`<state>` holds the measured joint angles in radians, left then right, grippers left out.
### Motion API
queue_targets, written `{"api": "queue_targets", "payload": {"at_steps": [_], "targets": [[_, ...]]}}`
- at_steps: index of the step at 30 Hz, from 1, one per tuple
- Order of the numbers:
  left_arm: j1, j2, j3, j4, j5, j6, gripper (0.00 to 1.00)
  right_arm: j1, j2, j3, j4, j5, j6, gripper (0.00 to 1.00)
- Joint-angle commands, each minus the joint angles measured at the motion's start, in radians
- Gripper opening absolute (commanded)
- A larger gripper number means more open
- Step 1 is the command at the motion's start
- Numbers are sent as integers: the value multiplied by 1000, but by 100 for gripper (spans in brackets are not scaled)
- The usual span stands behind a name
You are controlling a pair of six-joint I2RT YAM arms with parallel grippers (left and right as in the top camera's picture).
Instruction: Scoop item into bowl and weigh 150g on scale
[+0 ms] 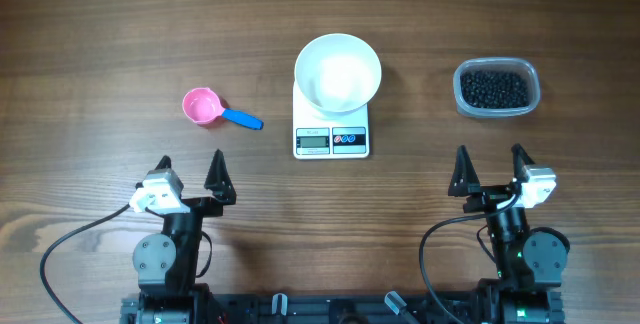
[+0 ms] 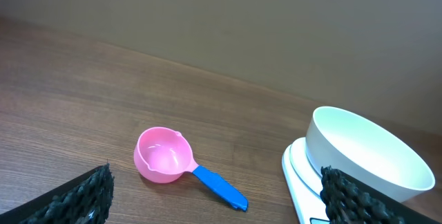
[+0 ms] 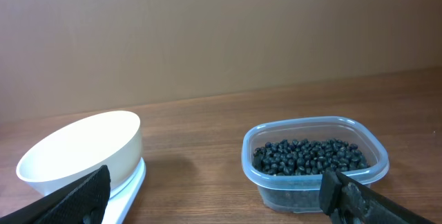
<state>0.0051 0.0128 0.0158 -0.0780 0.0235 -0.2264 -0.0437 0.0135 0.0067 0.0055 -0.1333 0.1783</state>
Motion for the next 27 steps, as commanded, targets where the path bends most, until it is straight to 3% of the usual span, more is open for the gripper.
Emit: {"api": "queue_targets", "payload": {"at_steps": [1,27], "targets": [[-6,19,29,-84,2,-122,100,-2,-9,-2,4,6,5,100],[-6,30,29,-84,2,-122,100,-2,-9,-2,4,6,5,100]]}}
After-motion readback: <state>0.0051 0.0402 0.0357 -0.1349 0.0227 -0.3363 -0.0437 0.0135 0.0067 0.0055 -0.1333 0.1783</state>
